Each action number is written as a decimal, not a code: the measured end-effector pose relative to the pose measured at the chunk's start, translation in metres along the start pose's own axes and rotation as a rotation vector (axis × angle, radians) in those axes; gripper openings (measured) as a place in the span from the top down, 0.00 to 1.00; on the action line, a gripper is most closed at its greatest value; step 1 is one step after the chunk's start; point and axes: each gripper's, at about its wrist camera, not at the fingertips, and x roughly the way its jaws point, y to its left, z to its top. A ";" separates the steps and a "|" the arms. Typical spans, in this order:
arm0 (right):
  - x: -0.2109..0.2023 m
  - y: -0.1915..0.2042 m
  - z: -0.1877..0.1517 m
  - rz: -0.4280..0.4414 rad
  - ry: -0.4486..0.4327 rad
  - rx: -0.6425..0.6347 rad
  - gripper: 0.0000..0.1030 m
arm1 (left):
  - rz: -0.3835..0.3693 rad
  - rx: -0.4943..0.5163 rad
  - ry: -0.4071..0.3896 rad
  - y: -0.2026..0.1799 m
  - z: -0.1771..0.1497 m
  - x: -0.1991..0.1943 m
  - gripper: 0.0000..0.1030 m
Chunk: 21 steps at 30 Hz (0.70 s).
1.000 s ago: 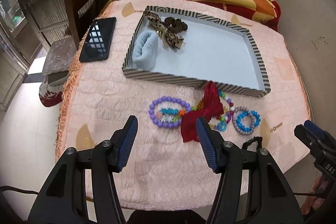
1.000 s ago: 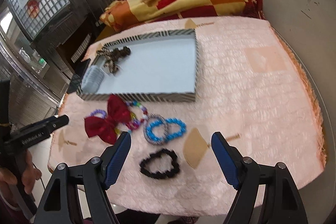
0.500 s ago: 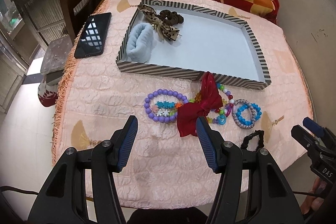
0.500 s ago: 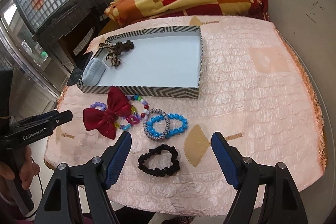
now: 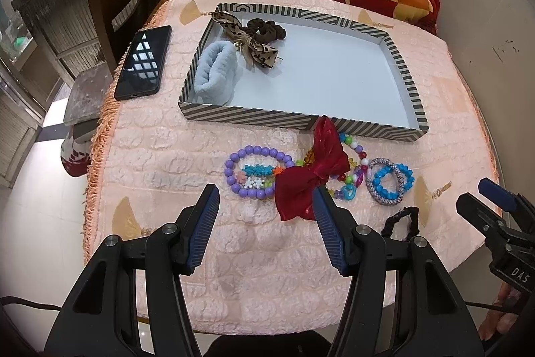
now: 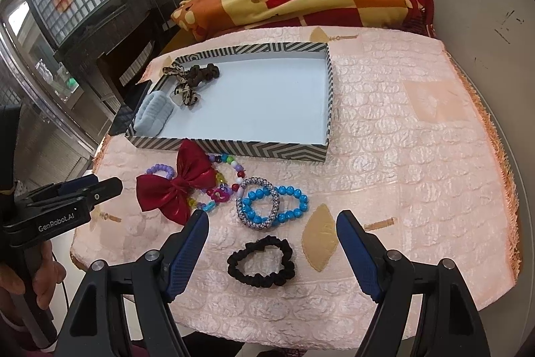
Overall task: Organize jewelry
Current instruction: 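Grasp the red velvet bow with left while right grasps the silver beaded bracelet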
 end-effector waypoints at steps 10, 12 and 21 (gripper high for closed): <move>0.031 -0.009 0.000 -0.009 0.037 0.038 0.28 | -0.114 0.033 0.065 -0.007 0.003 0.032 0.39; 0.037 -0.010 0.001 -0.004 0.044 0.042 0.33 | -0.121 0.060 0.069 -0.012 0.006 0.037 0.39; 0.073 -0.007 0.008 -0.012 0.104 0.018 0.56 | -0.118 0.168 0.115 -0.036 0.021 0.074 0.39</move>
